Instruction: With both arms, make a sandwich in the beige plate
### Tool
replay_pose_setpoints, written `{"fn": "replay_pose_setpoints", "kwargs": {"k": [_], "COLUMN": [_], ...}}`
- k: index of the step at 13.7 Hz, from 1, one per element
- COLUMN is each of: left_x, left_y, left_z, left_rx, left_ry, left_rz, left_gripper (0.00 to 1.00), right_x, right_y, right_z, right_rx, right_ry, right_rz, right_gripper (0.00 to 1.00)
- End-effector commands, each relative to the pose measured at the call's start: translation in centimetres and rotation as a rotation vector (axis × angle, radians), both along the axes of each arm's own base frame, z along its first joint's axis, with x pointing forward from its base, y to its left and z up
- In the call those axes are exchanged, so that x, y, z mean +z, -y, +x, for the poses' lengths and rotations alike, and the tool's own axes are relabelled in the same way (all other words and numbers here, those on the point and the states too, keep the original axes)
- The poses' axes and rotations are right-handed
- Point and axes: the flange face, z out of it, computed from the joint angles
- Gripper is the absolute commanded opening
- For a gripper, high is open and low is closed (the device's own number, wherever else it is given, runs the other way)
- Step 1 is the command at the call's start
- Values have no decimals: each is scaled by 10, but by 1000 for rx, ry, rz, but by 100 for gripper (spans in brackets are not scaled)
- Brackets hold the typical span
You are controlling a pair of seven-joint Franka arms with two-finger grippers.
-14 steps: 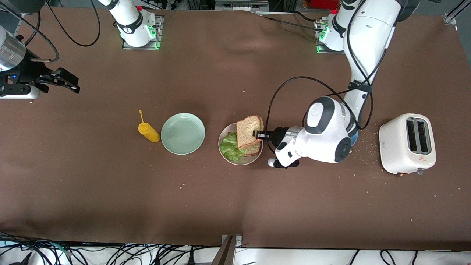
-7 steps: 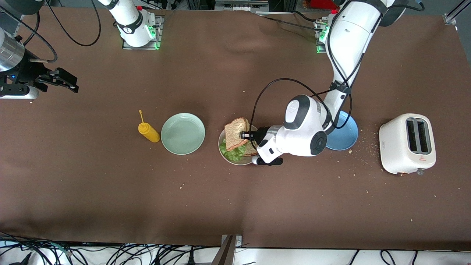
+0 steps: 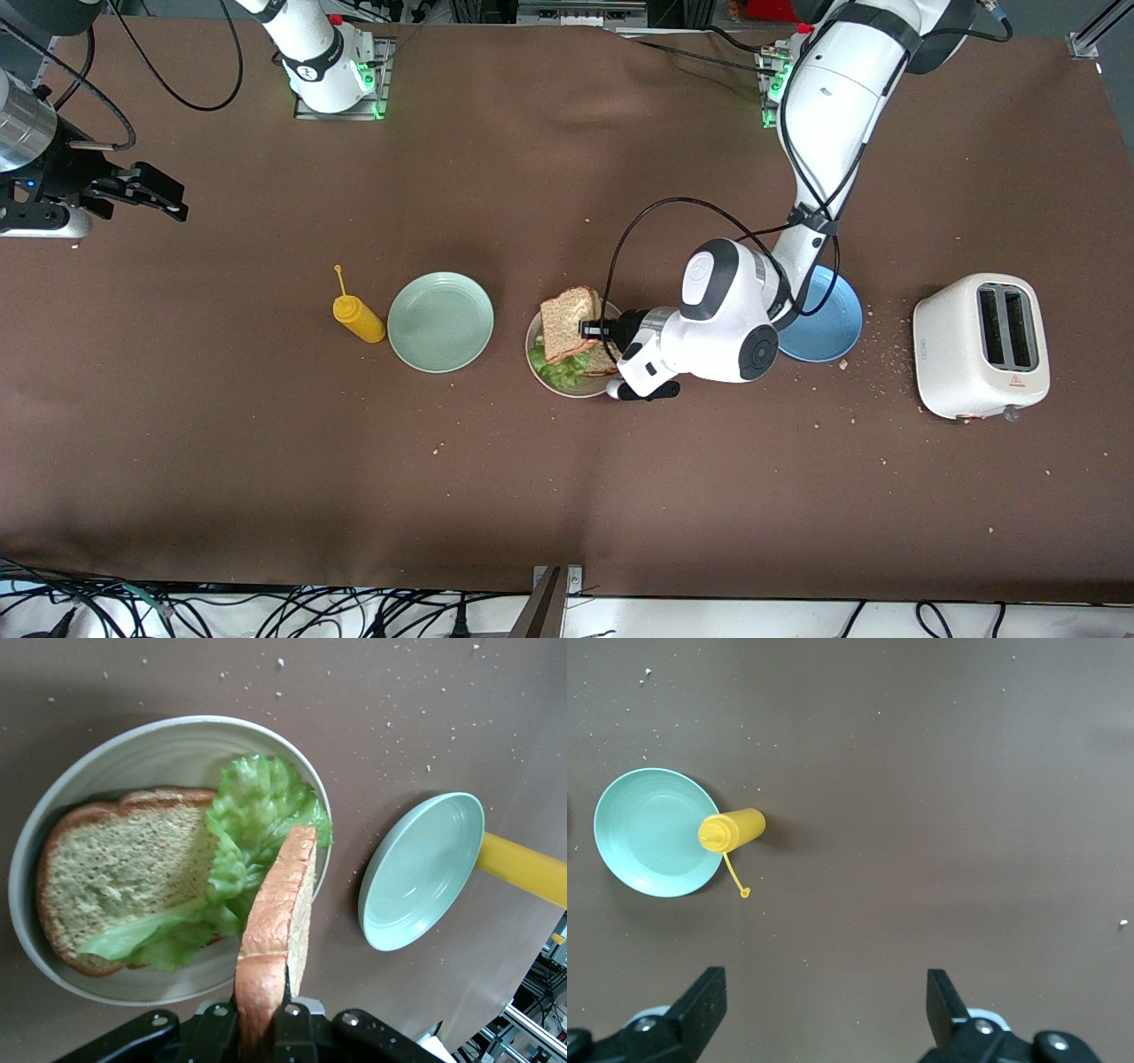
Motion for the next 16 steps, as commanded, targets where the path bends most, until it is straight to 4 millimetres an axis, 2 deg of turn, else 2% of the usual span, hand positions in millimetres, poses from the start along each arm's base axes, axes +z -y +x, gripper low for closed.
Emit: {"fn": "replay_pose_setpoints", "kwargs": {"k": [1,2,6,7,11,14,16], "left_x": [-1,-2,-10,-20,-28,-19,-10], "left_y": [-7,-11,-29,-35,-67,-93,-130], "left_z": [9,11,20,21,40,55,70], "left_rx": [30,33,57,64,125,162,210], "left_ry": [5,7,2,-8,23,54,71], "left_rz": [-19,-15,-3,5,39,62,91], "left_gripper": [51,68,89,95,99,99,99], "right_x": [9,11,9,9,10,10,10], "right_y": [0,0,1,1,-2,-3,-3], "right_z": [-1,1,2,1,0,0,0], "right_rx": [-9,-9,-10,-13,-7,-6,-6], "right_ry": [9,12,9,5,1,3,4], "right_rz": [8,8,8,8,8,9,9], "right_gripper": [100,100,100,100,100,100,100]}}
